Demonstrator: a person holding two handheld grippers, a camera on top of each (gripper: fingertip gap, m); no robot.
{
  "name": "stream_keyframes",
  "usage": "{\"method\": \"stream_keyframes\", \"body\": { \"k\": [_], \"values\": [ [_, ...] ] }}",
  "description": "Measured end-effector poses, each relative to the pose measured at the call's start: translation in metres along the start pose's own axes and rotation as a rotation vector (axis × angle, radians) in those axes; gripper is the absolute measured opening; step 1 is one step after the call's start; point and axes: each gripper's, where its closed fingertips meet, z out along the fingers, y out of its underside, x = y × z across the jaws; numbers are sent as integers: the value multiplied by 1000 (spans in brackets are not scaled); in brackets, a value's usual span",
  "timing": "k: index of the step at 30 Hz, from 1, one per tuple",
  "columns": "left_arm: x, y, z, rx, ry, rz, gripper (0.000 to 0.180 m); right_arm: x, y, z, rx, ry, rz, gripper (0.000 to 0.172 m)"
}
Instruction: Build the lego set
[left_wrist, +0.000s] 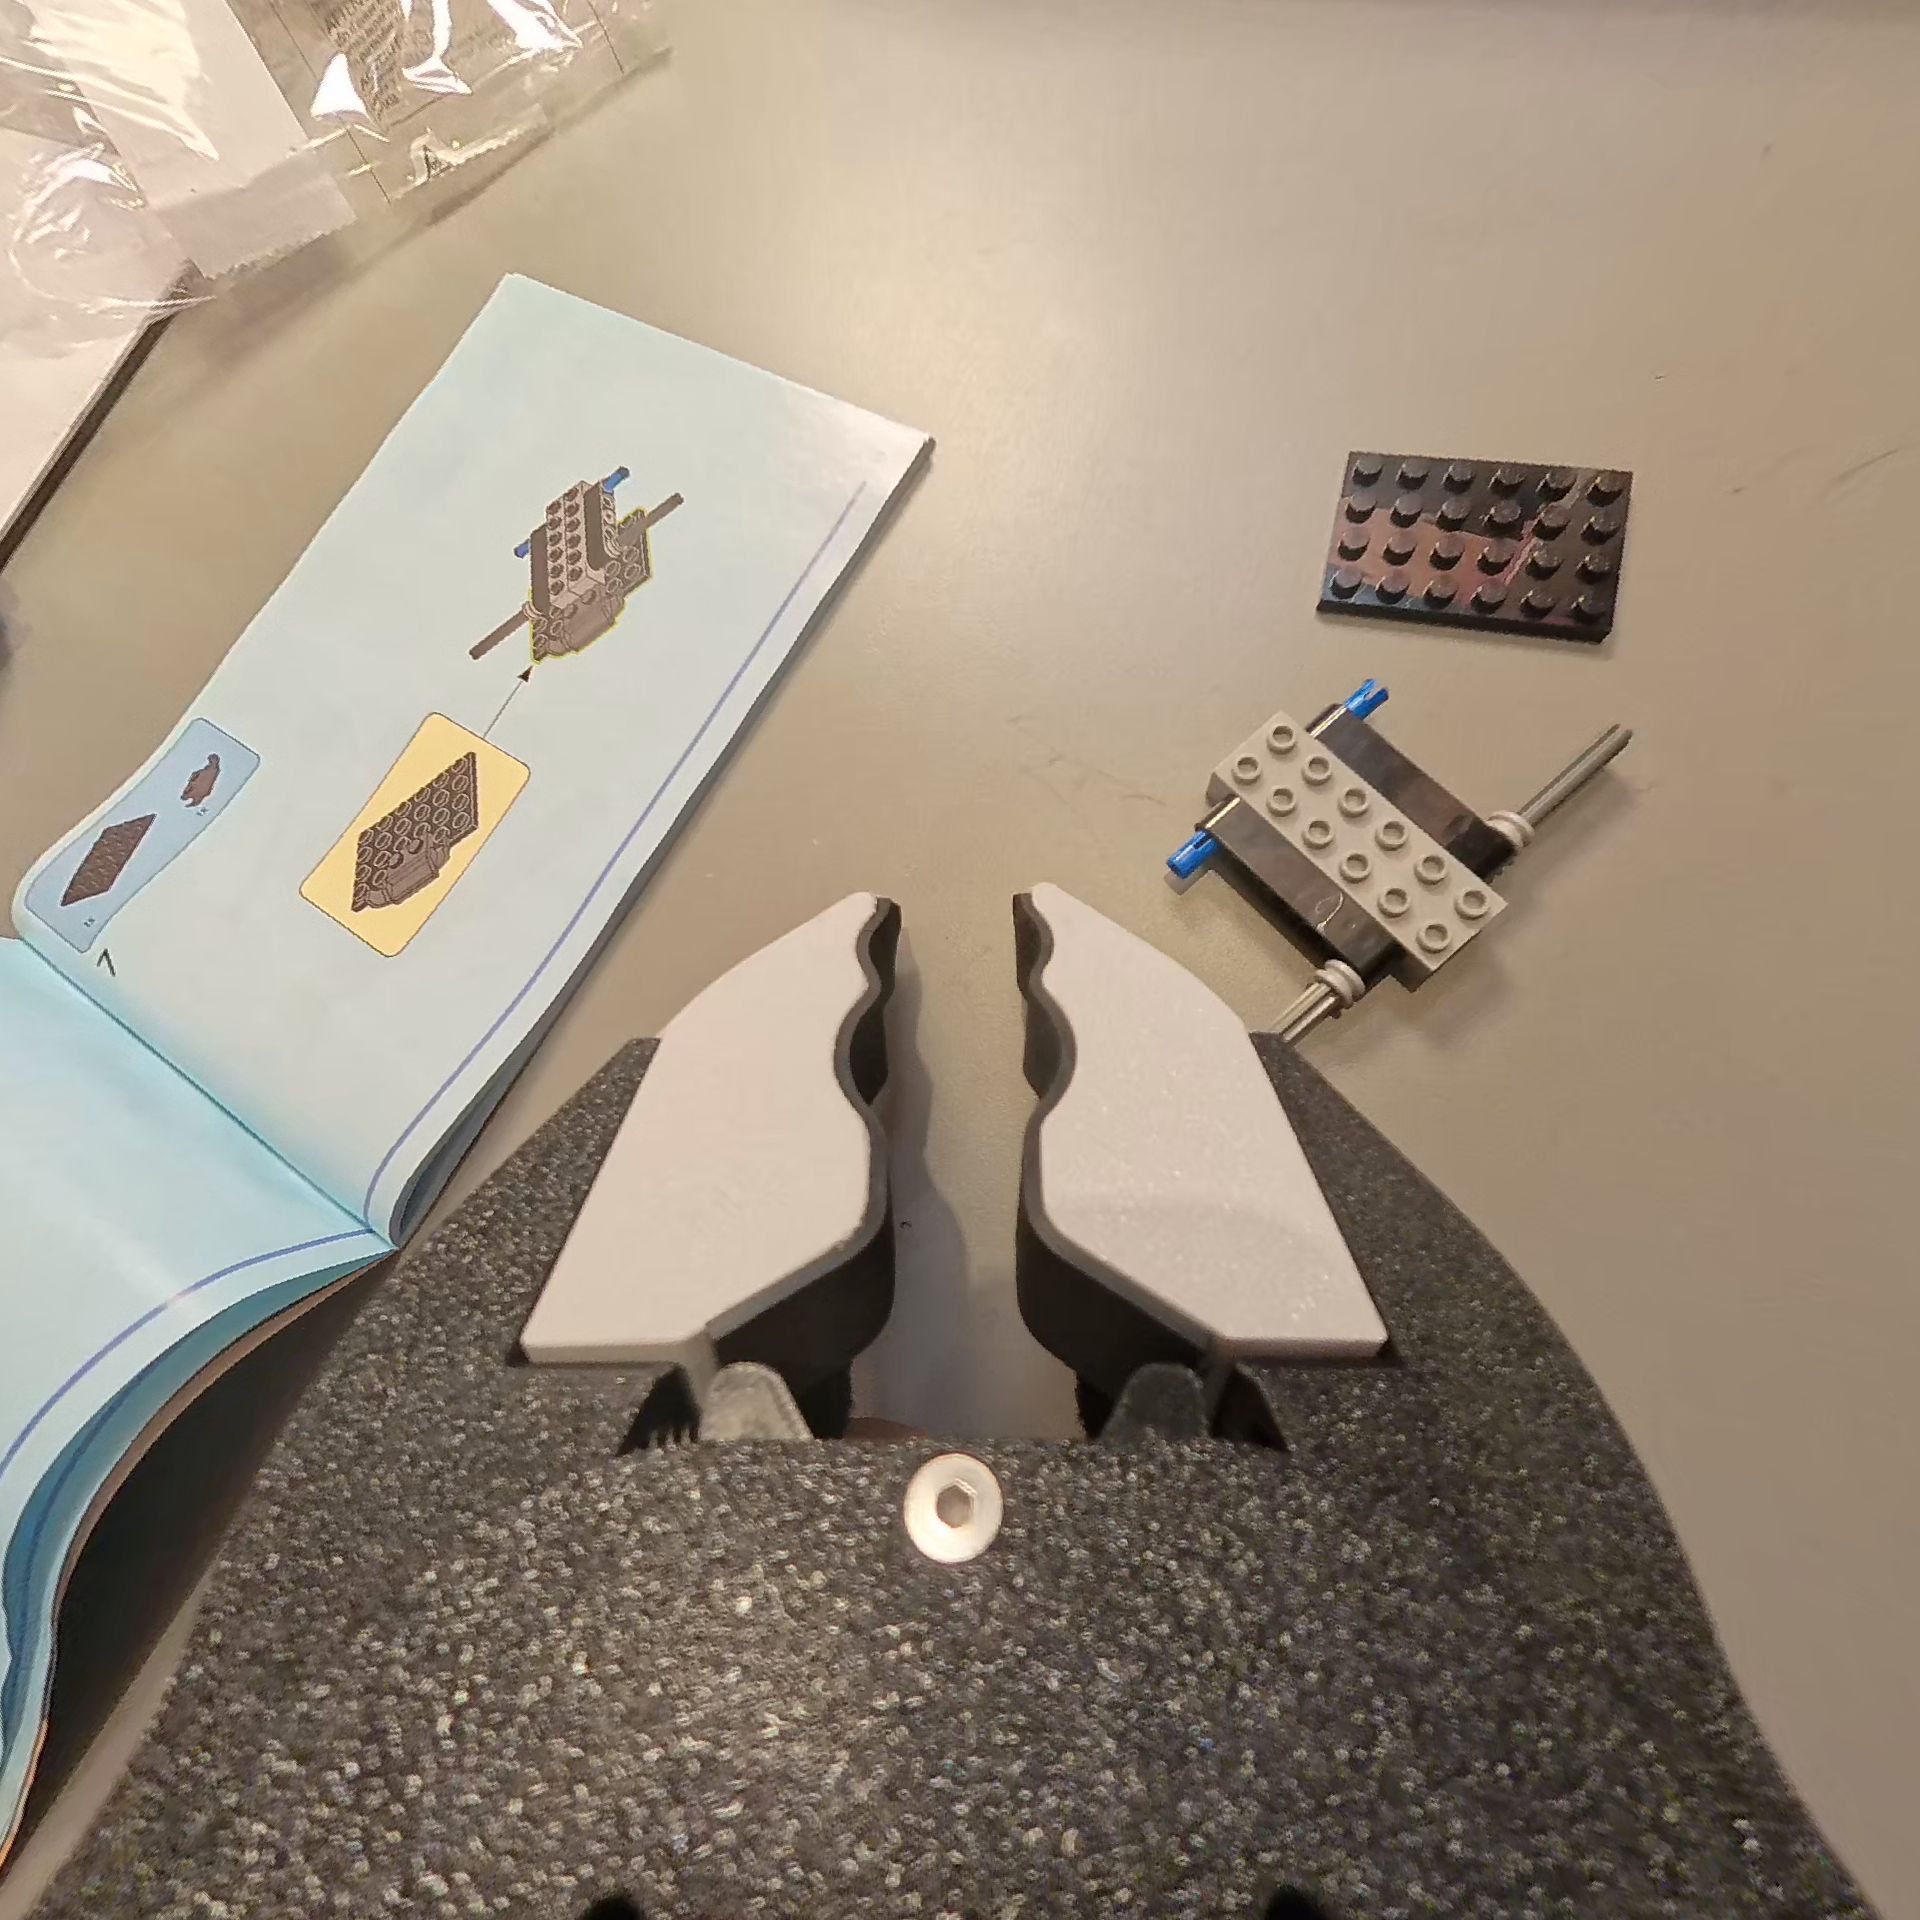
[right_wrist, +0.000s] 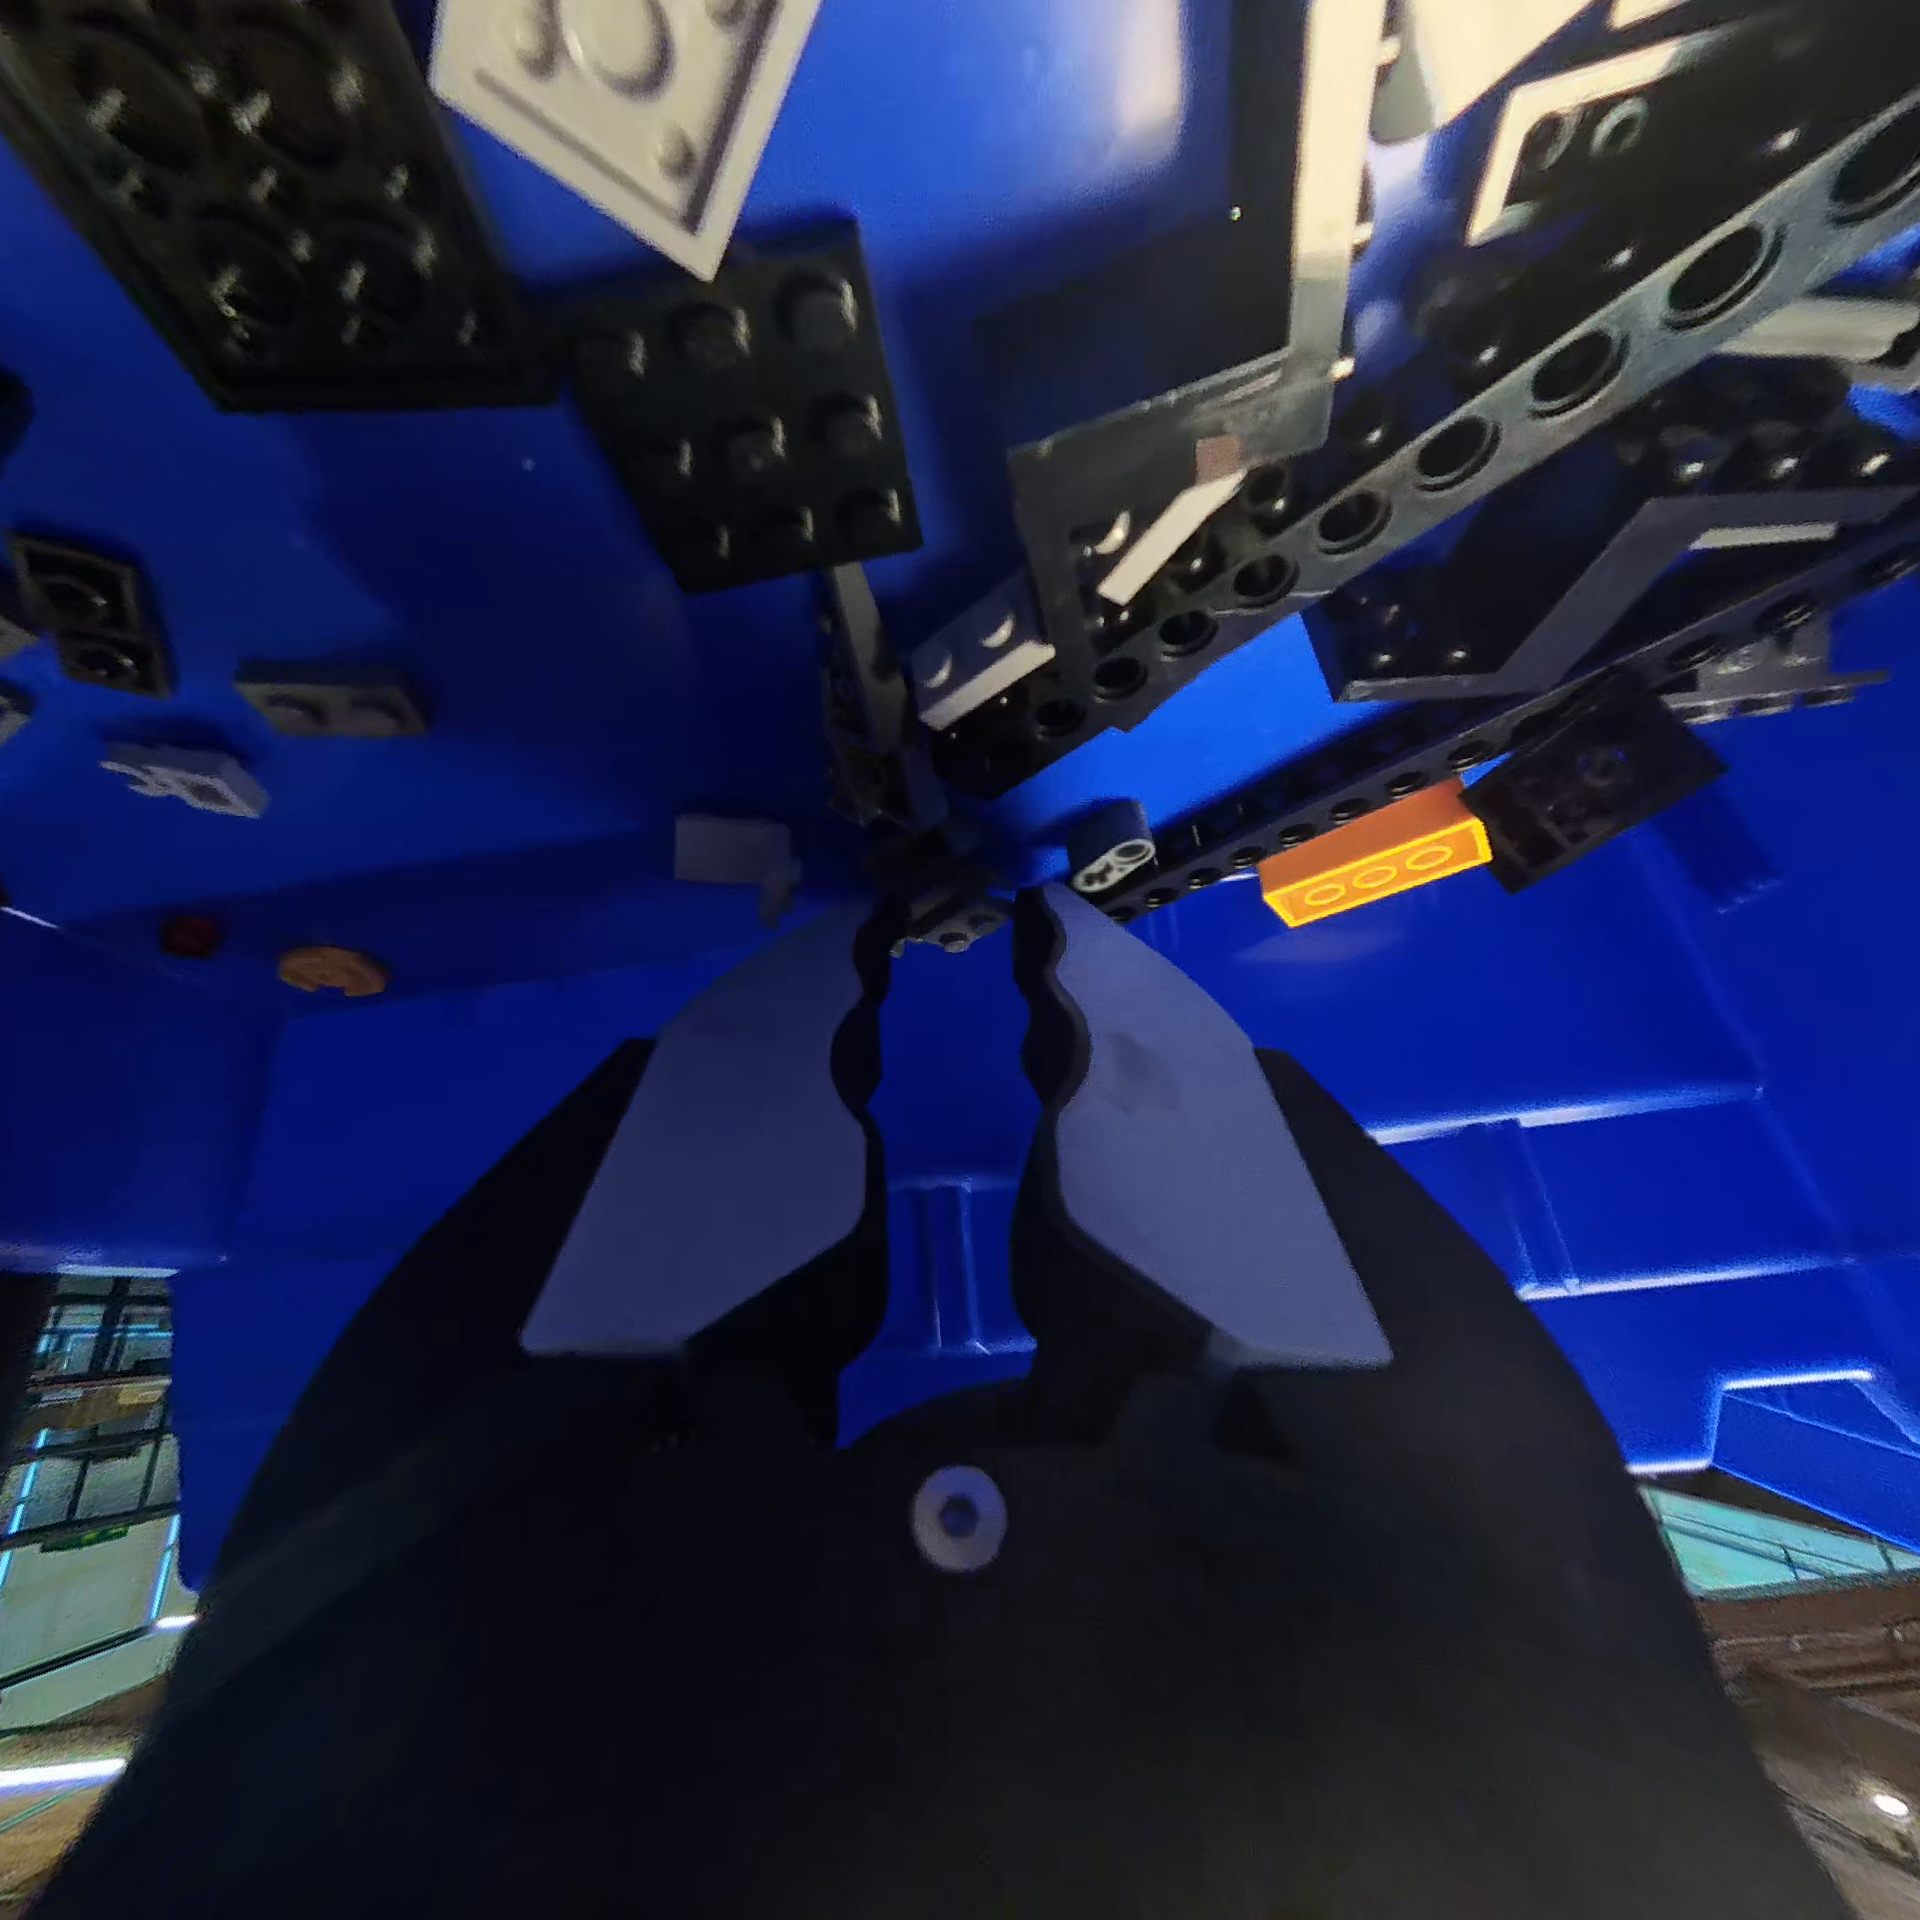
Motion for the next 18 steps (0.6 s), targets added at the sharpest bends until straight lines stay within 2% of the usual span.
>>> {"method": "stream_keyframes", "body": {
  "k": [8, 10, 18],
  "values": [
    [0, 0, 0, 2, -5, 8, 22, 0, 0, -1, -1, -32, 18, 21],
    [1, 0, 0, 2, -5, 9, 22, 3, 1, -5, 12, -9, 31, 12],
    [1, -1, -1, 7, -14, 26, 22, 3, 6, -13, 43, 47, 39, 12]
  ]
}}
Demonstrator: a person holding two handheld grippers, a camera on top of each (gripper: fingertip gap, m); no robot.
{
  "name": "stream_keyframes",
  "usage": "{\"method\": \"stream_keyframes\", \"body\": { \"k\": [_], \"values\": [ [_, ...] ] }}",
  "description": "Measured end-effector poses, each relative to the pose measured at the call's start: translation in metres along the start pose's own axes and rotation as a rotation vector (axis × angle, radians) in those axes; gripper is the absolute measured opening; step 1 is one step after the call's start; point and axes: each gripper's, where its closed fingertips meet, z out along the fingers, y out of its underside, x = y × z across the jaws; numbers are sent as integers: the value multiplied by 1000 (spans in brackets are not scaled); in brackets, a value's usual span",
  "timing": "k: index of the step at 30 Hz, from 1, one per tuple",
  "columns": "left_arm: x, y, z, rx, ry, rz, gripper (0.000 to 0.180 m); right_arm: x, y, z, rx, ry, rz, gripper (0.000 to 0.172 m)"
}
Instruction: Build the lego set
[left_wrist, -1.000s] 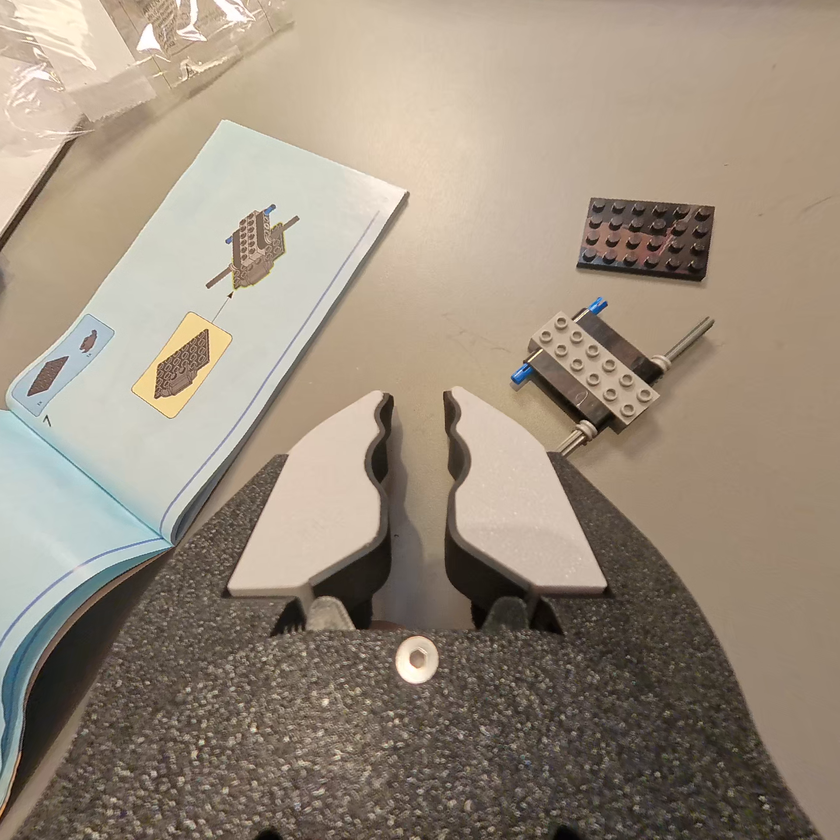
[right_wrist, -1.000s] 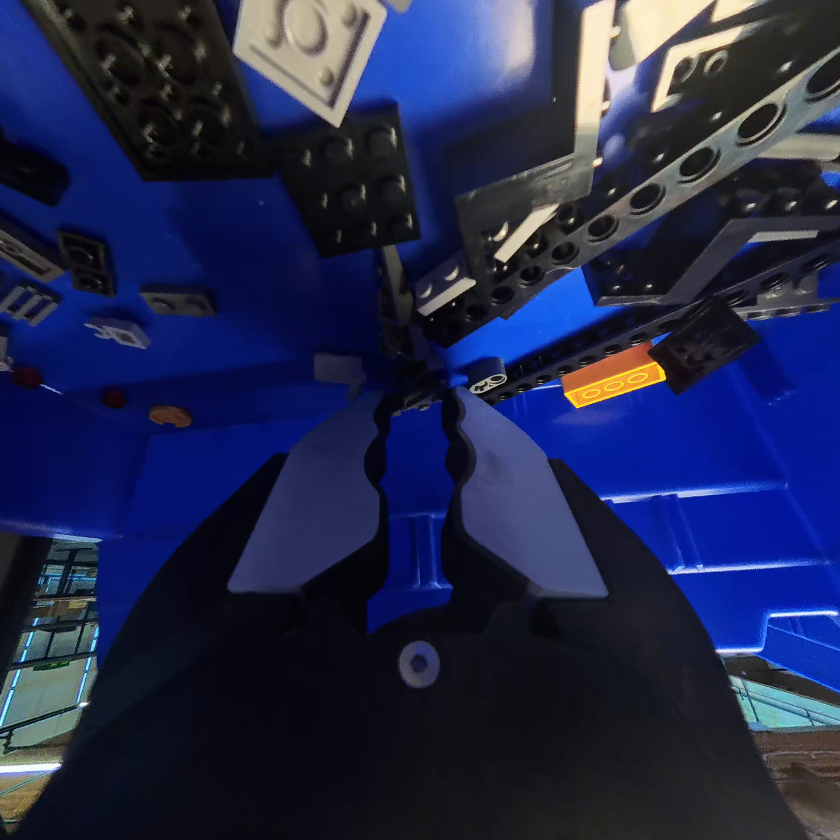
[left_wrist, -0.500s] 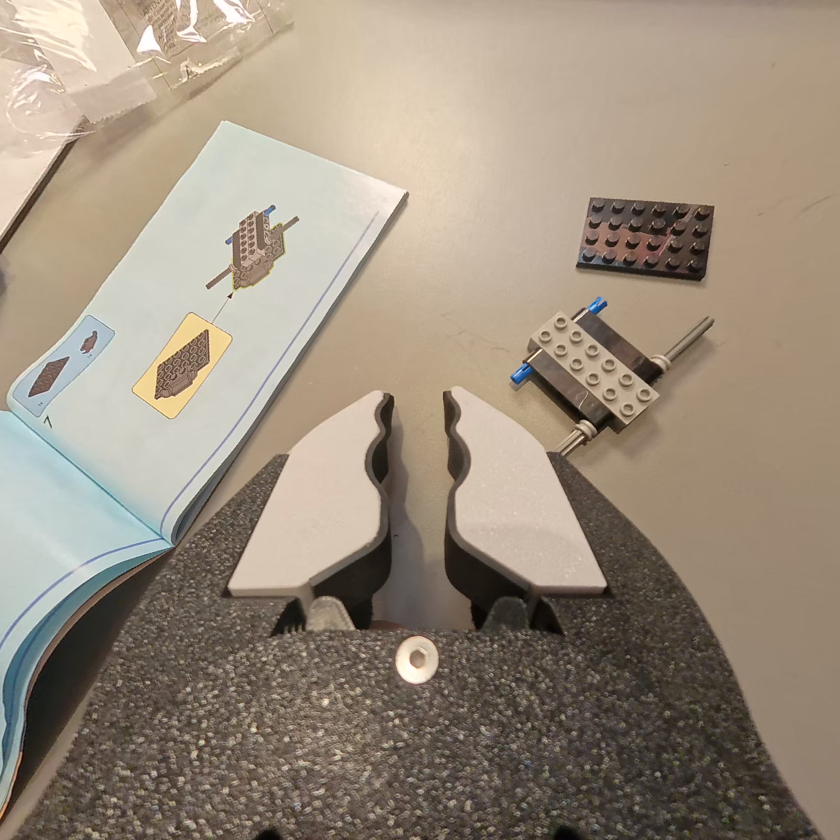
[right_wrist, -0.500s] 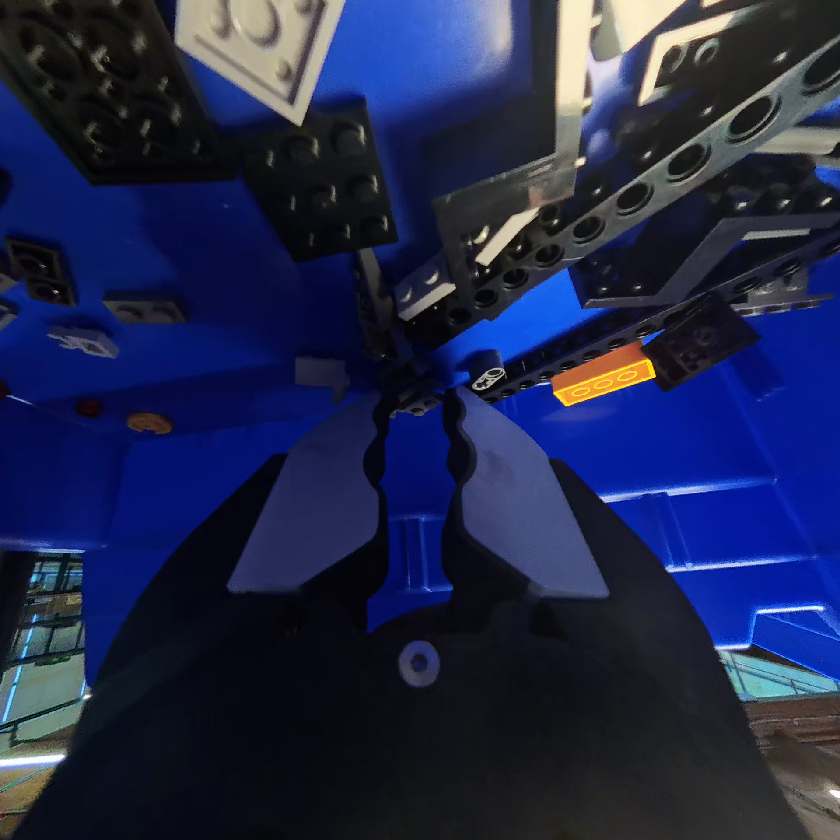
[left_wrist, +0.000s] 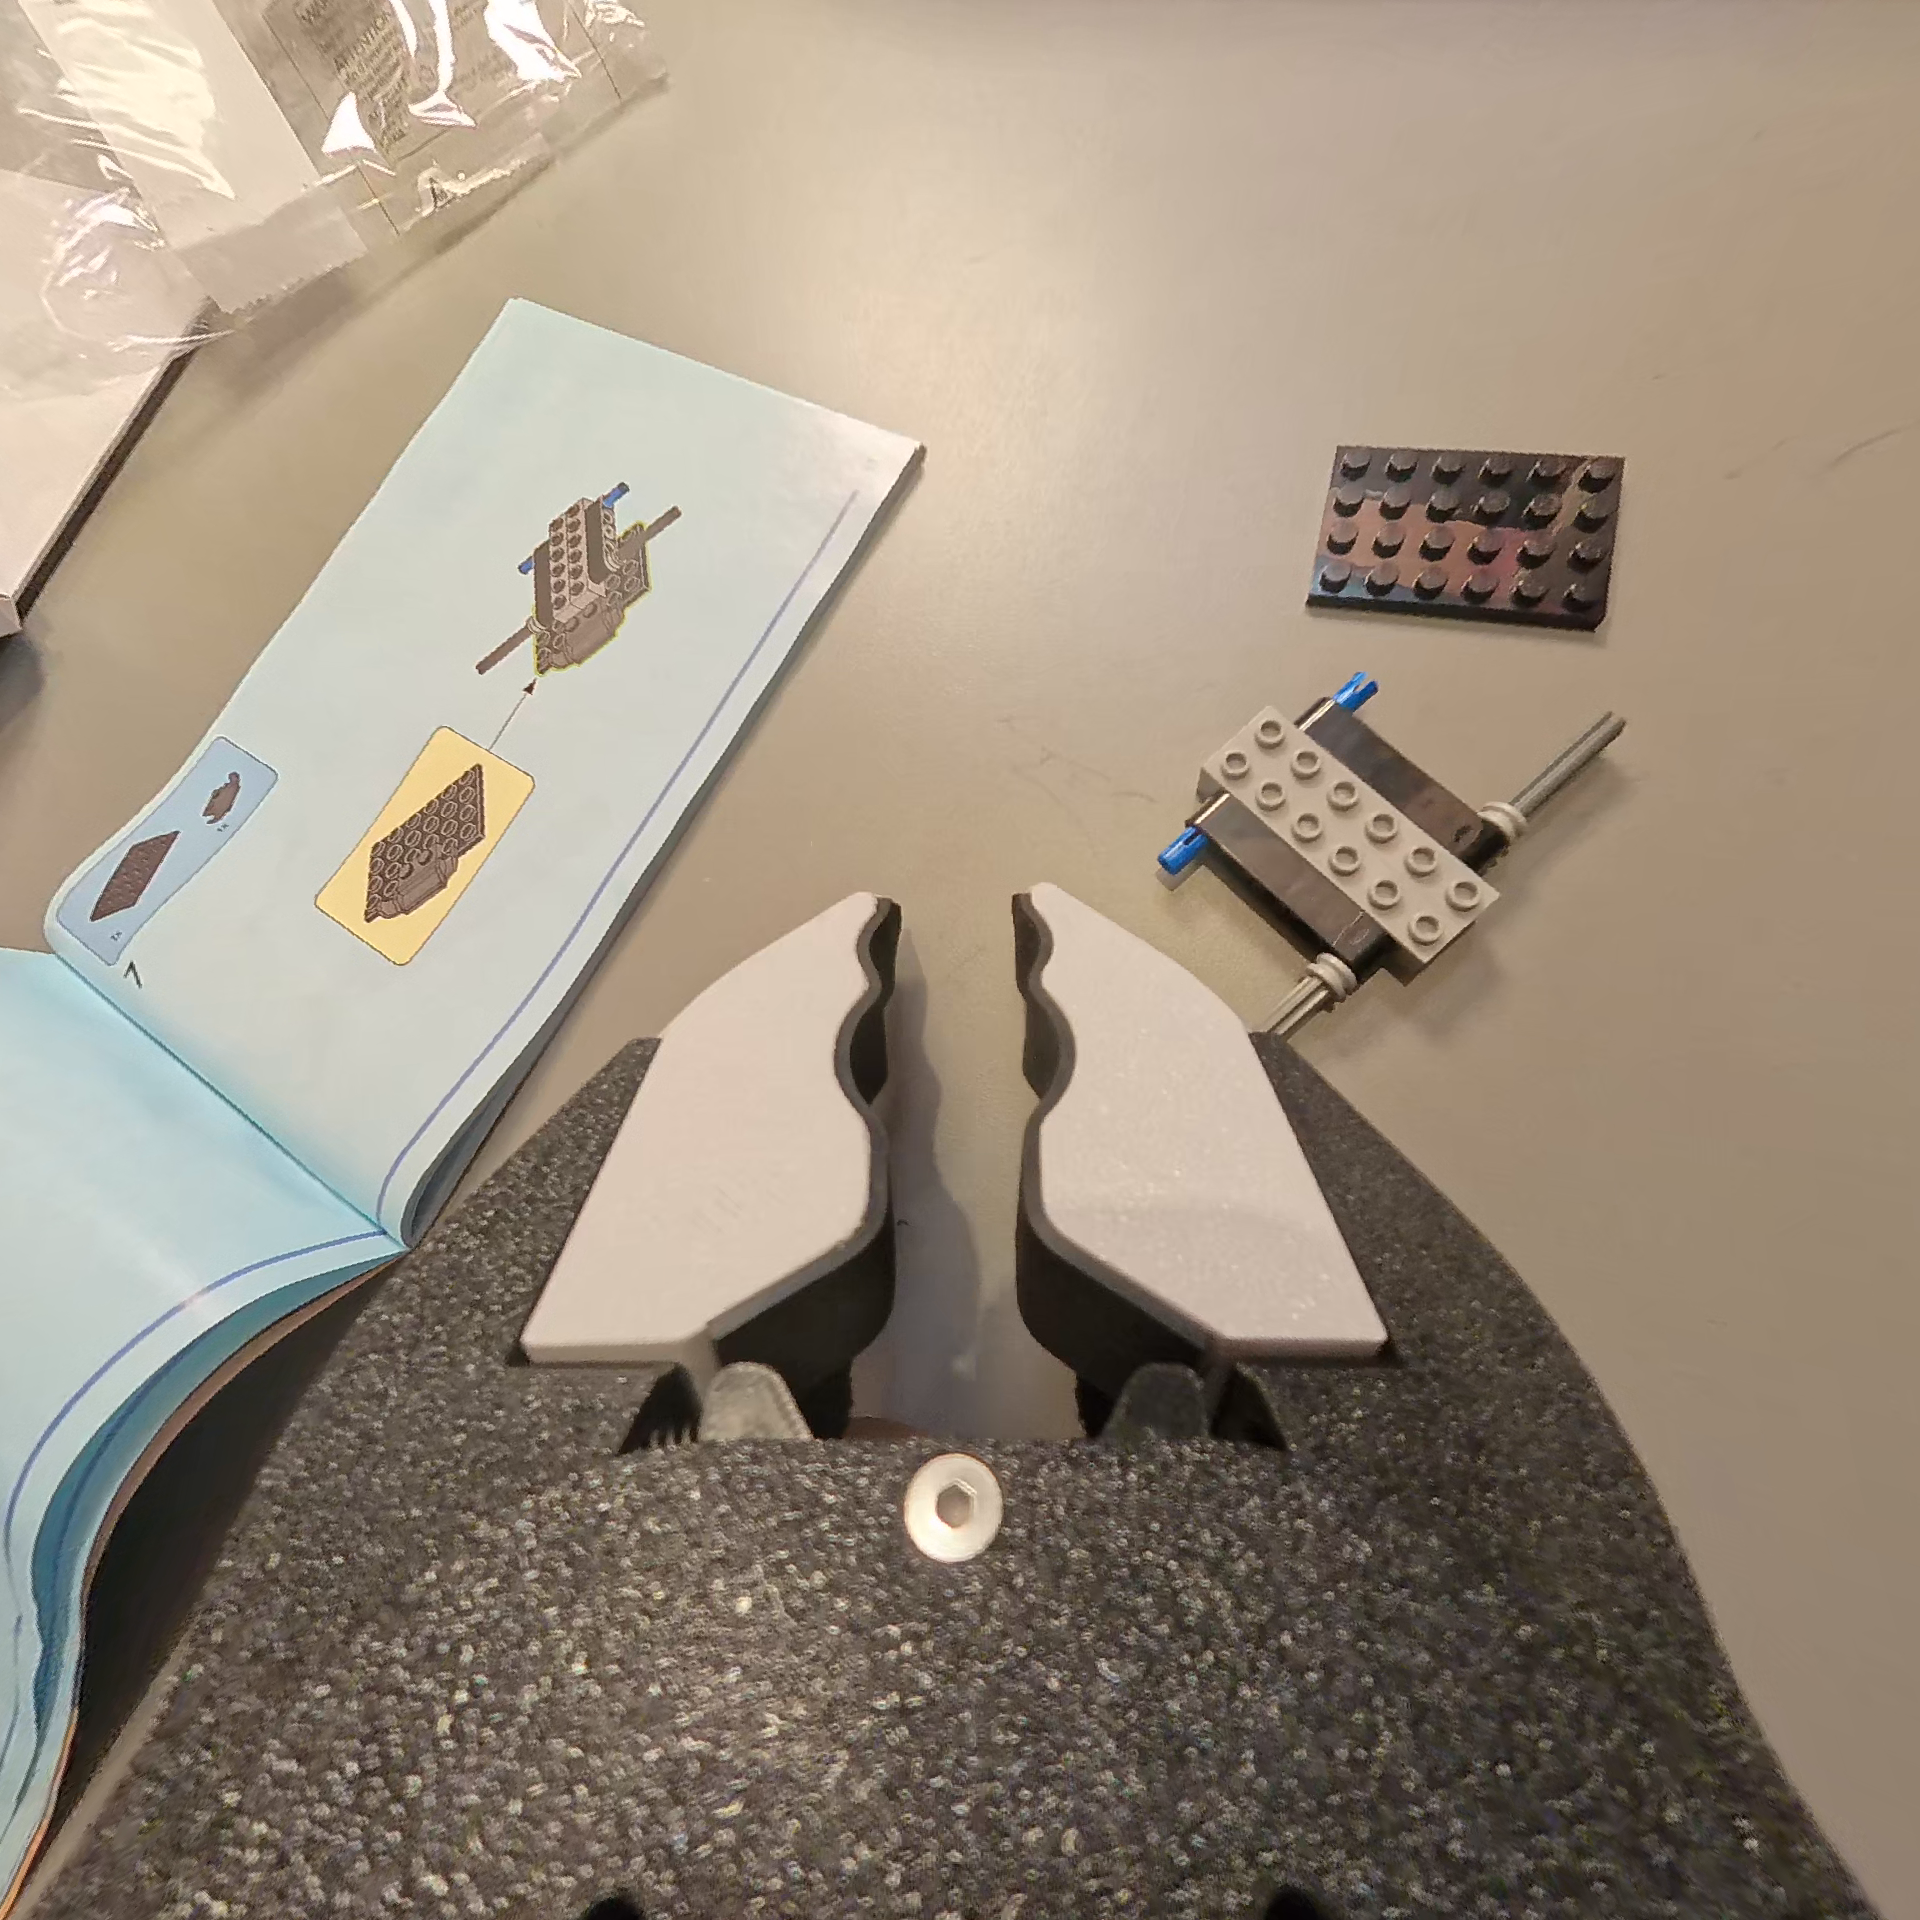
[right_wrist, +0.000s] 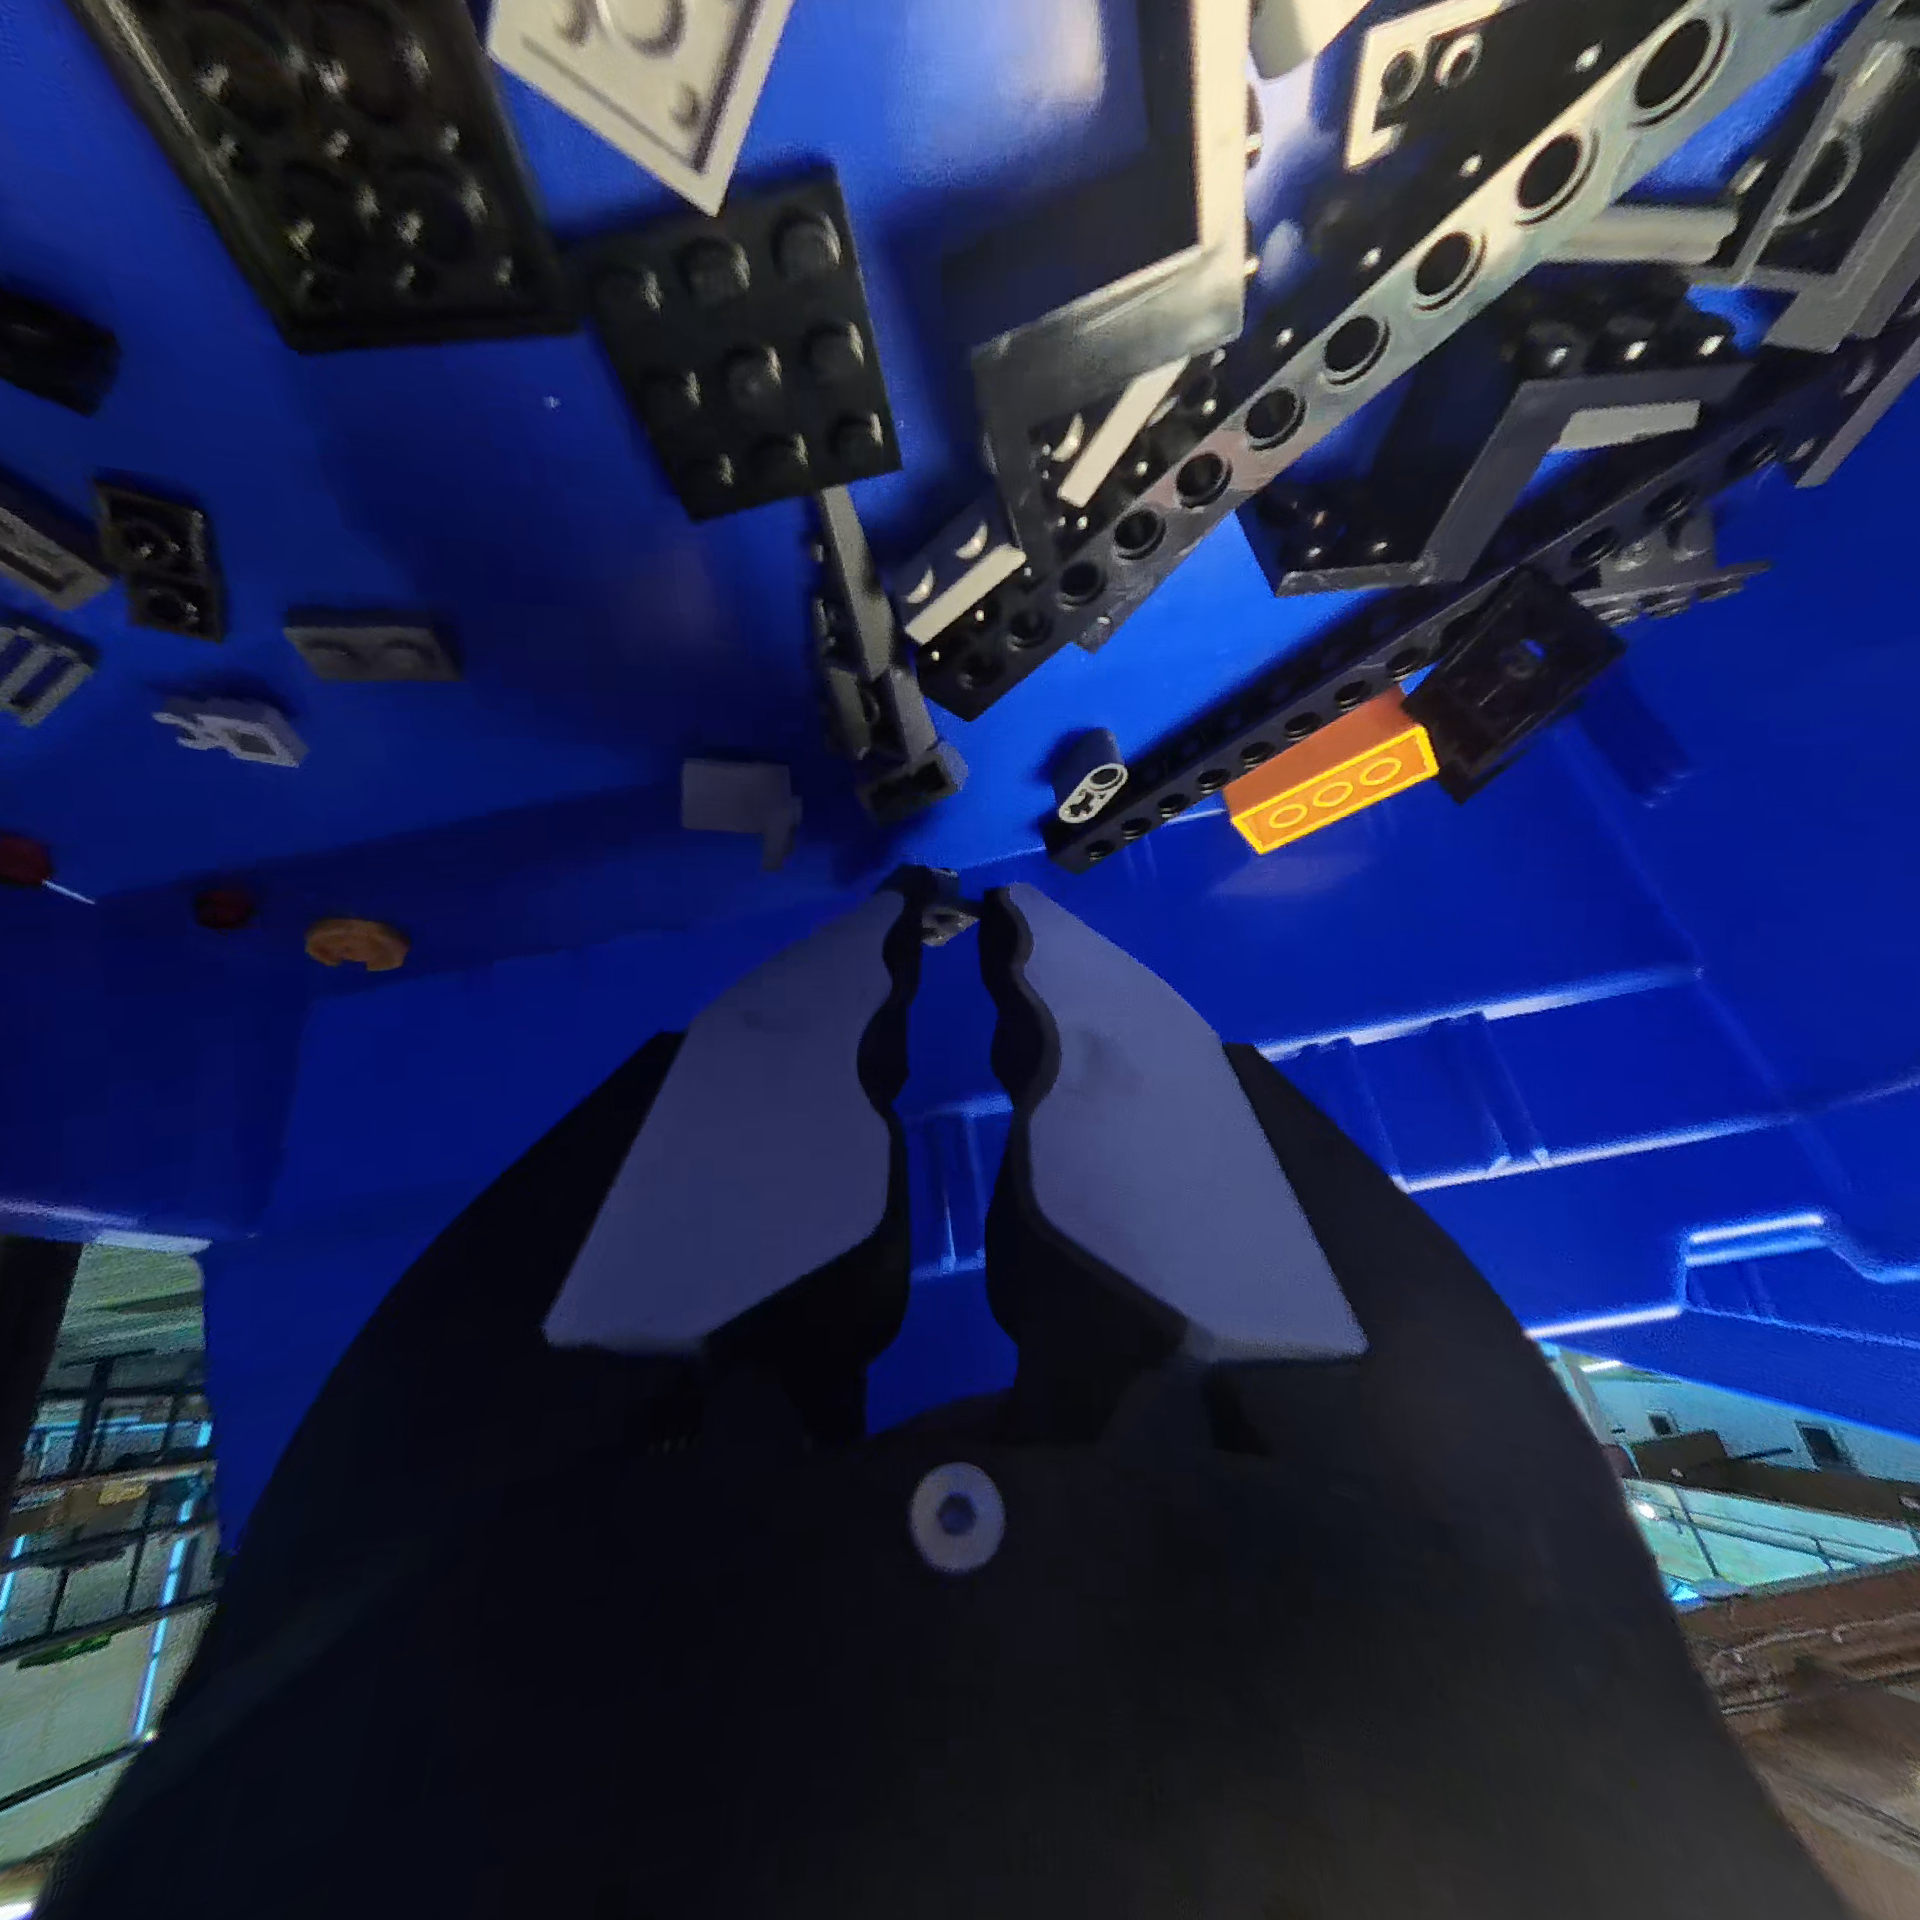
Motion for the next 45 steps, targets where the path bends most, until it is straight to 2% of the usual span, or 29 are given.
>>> {"method": "stream_keyframes", "body": {
  "k": [3, 6, 12, 15, 18, 23, 28, 32, 39, 45],
  "values": [
    [0, 0, 0, 2, -7, 5, 22, 5, 3, -11, 26, 44, 17, 11],
    [-1, 0, 0, 2, -15, 6, 23, 8, 2, -36, 118, 80, 45, 11],
    [-11, -5, -6, 51, -62, -39, 23, -9, -32, -125, 435, 135, 40, 11],
    [-23, -12, -17, 137, -93, -118, 23, -25, -62, -175, 547, 196, -33, 11],
    [-38, -14, -34, 213, -134, -182, 23, -49, -106, -217, 640, 226, -140, 10],
    [-47, -9, -59, 291, -184, -229, 23, -88, -199, -257, 709, 244, -347, 10],
    [-49, 13, -70, 263, -241, -228, 22, -117, -289, -263, 673, 198, -497, 10],
    [-50, 19, -77, 268, -249, -228, 23, -116, -330, -242, 563, 163, -518, 10],
    [-47, 19, -75, 259, -224, -226, 23, -115, -349, -208, 487, 74, -475, 11],
    [-48, 16, -77, 288, -229, -233, 24, -110, -354, -211, 632, 71, -370, 11]
  ]
}}
